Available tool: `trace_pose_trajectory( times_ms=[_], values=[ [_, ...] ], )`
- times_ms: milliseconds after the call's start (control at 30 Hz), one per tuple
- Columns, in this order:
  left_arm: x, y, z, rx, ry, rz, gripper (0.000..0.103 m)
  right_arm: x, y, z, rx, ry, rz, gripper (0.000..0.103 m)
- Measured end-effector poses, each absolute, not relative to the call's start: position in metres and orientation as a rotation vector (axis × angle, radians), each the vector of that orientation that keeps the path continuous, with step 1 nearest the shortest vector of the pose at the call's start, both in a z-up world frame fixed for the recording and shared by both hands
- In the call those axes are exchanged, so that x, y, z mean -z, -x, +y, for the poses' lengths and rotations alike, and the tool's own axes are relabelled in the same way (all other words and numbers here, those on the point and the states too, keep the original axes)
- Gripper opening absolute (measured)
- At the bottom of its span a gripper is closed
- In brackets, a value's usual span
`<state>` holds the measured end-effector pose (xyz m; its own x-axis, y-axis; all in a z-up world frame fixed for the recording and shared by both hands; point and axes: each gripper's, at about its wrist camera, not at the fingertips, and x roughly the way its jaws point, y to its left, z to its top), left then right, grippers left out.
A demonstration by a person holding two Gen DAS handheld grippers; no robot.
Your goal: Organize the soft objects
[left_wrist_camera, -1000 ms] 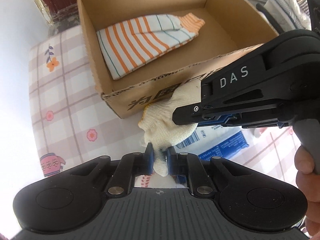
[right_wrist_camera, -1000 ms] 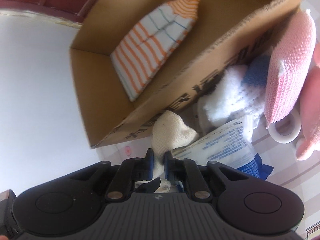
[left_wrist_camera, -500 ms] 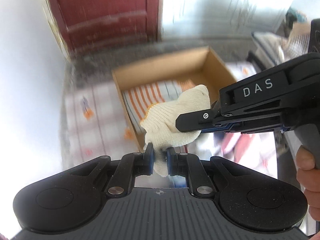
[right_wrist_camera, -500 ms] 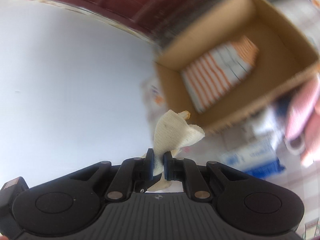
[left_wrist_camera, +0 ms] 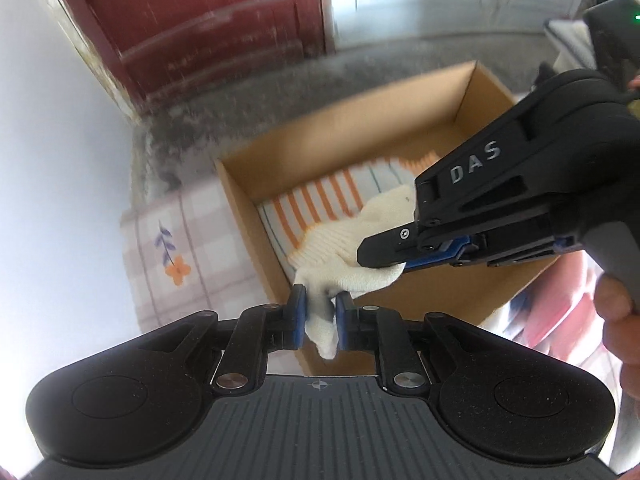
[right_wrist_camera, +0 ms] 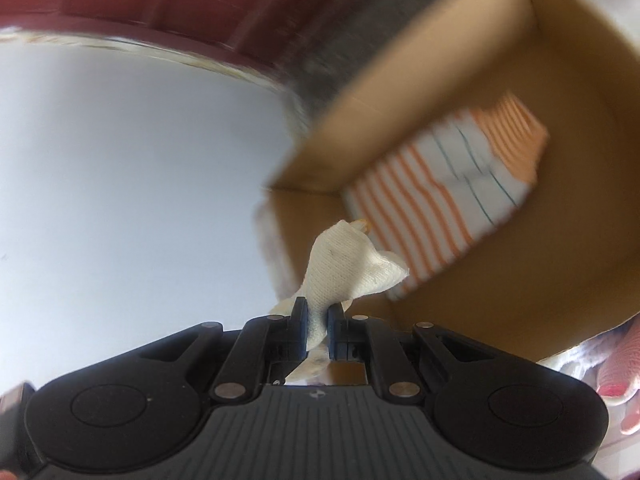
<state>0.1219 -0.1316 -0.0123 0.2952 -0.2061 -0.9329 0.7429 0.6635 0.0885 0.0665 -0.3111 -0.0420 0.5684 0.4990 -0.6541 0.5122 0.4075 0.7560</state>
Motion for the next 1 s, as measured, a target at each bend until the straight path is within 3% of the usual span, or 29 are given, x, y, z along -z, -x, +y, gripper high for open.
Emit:
trace_pose_trajectory(
  times_ms=[367,867,1000],
  values=[
    [0.009,-0.118,-0.105,0.665,-0.486,1.158,0.025,0.114,-0.076,-0.295,0.042,-1.211,1.354,0.010],
    [0.006,-0.123,-0.081,0.611,-0.392,1.170,0.028,0.144,-0.133,-0.256,0.036,-0.845,1.691,0.010],
    [0.008,-0.123,-0.078,0.596,-0.373,1.174,0.031,0.158,-0.136,-0.247,0.049,-0.783,1.747,0.015]
  ],
)
